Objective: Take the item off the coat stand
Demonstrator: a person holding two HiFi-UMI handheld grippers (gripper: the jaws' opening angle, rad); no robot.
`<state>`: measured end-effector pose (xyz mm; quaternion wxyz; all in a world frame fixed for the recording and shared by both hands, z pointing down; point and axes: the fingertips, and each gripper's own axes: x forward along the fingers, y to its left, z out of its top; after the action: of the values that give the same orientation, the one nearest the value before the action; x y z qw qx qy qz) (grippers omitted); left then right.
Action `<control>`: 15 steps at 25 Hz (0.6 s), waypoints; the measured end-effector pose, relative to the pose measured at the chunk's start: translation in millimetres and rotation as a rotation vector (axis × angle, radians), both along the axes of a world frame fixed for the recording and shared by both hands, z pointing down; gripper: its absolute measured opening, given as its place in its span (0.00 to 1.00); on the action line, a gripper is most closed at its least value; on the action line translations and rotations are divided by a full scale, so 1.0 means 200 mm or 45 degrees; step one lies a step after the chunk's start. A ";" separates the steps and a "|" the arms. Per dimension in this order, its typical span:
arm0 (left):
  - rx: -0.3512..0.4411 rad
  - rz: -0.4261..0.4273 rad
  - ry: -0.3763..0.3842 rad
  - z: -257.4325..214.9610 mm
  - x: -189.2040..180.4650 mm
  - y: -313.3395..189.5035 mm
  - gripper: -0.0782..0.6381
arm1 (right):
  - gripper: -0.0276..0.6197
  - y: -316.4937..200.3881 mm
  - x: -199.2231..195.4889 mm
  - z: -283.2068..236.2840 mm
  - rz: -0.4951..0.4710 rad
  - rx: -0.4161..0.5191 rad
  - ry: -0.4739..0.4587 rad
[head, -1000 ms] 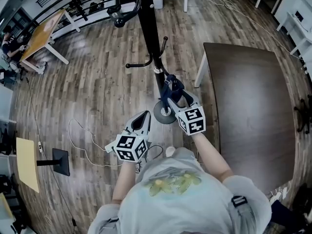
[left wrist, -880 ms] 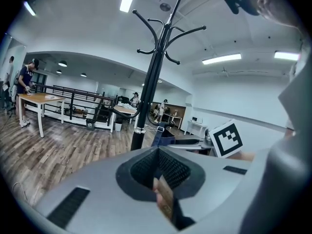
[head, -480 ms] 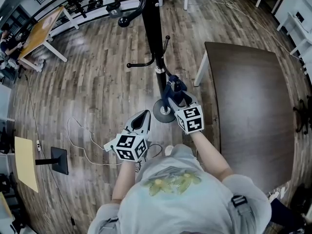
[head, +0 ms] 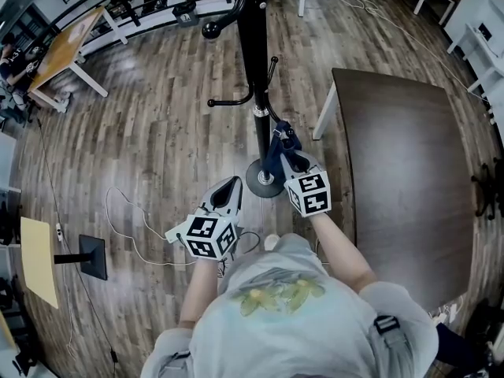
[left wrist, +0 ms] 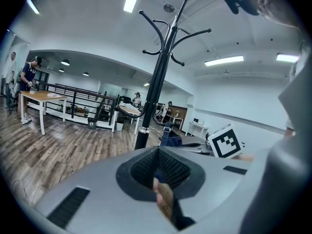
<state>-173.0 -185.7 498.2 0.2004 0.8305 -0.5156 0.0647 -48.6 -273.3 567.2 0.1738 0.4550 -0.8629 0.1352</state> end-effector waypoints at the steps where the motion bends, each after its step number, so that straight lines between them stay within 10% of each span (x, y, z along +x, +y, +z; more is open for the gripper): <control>1: 0.001 -0.002 0.002 0.00 0.00 0.00 0.13 | 0.10 0.00 0.00 0.00 0.000 0.002 0.000; 15: 0.006 -0.002 0.021 0.00 0.01 0.01 0.13 | 0.08 0.01 0.01 -0.09 -0.035 0.043 -0.007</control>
<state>-170.1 -183.9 497.7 0.2028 0.8311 -0.5148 0.0564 -47.4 -270.9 548.9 0.1657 0.4455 -0.8717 0.1193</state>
